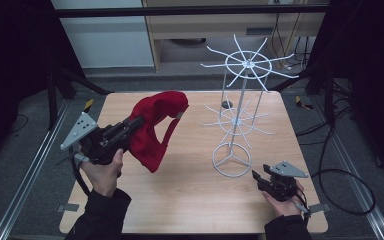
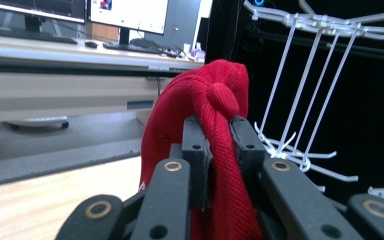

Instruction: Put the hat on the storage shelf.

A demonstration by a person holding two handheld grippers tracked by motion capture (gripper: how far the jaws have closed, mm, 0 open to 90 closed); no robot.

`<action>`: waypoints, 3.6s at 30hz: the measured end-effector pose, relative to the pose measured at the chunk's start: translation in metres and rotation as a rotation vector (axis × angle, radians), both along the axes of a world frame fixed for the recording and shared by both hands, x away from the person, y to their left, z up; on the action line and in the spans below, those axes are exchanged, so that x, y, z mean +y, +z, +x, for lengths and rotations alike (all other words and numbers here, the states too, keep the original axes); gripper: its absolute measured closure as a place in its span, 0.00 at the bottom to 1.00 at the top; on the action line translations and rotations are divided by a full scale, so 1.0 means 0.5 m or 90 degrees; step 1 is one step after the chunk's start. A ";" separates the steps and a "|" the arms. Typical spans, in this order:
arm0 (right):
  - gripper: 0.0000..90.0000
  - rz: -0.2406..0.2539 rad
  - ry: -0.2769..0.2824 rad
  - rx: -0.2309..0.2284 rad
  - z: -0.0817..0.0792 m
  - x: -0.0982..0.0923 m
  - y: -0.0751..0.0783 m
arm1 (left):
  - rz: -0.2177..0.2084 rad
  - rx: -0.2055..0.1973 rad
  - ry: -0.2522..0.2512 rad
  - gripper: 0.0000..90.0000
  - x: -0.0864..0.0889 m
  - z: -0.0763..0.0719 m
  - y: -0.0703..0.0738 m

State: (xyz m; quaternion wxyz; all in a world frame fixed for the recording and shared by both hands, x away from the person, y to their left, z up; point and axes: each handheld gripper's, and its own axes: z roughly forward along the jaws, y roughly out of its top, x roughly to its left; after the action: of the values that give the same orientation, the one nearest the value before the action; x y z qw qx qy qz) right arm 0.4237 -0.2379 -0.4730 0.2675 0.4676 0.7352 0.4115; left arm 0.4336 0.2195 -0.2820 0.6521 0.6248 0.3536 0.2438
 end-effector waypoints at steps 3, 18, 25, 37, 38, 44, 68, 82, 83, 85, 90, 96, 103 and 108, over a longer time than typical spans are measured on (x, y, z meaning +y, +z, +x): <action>0.56 0.002 0.001 0.002 0.000 0.001 0.000 | -0.013 -0.010 0.003 0.88 -0.008 0.006 0.020; 0.56 -0.002 0.000 -0.004 0.004 0.000 -0.003 | -0.054 -0.056 0.022 0.88 -0.043 0.025 0.116; 0.56 0.001 0.000 0.000 0.005 0.001 -0.005 | -0.074 -0.074 0.022 0.88 -0.058 0.026 0.156; 0.56 -0.004 0.002 -0.003 0.007 0.000 -0.006 | -0.111 -0.113 0.019 0.88 -0.087 0.017 0.224; 0.56 -0.004 0.002 -0.003 0.007 0.000 -0.006 | -0.114 -0.116 0.018 0.88 -0.088 0.015 0.227; 0.56 -0.004 0.003 -0.005 0.007 -0.001 -0.006 | -0.129 -0.125 -0.002 0.88 -0.091 0.004 0.232; 0.56 -0.005 0.008 0.008 0.007 0.003 -0.007 | -0.120 -0.079 -0.044 0.88 -0.129 0.033 0.190; 0.56 -0.013 0.012 0.009 0.009 0.004 -0.010 | -0.069 -0.013 -0.040 0.86 -0.132 0.059 0.111; 0.56 -0.014 0.013 0.009 0.009 0.004 -0.010 | -0.067 -0.009 -0.038 0.86 -0.133 0.061 0.108; 0.56 -0.014 0.014 0.010 0.009 0.004 -0.010 | -0.063 -0.005 -0.037 0.86 -0.135 0.064 0.104; 0.55 -0.013 0.014 0.012 0.009 0.004 -0.011 | -0.040 0.007 -0.030 0.84 -0.144 0.068 0.089; 0.55 -0.015 0.015 0.011 0.009 0.005 -0.011 | -0.006 0.041 -0.028 0.81 -0.152 0.080 0.066; 0.55 -0.015 0.014 0.013 0.009 0.005 -0.012 | 0.012 0.066 -0.032 0.76 -0.153 0.091 0.045; 0.55 -0.014 0.014 0.014 0.009 0.005 -0.012 | 0.023 0.074 -0.038 0.73 -0.149 0.094 0.031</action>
State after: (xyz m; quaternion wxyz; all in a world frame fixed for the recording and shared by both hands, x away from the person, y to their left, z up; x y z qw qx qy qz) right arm 0.4282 -0.2355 -0.4788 0.2599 0.4611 0.7478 0.4009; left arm 0.4806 0.1452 -0.2667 0.6261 0.6598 0.3675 0.1938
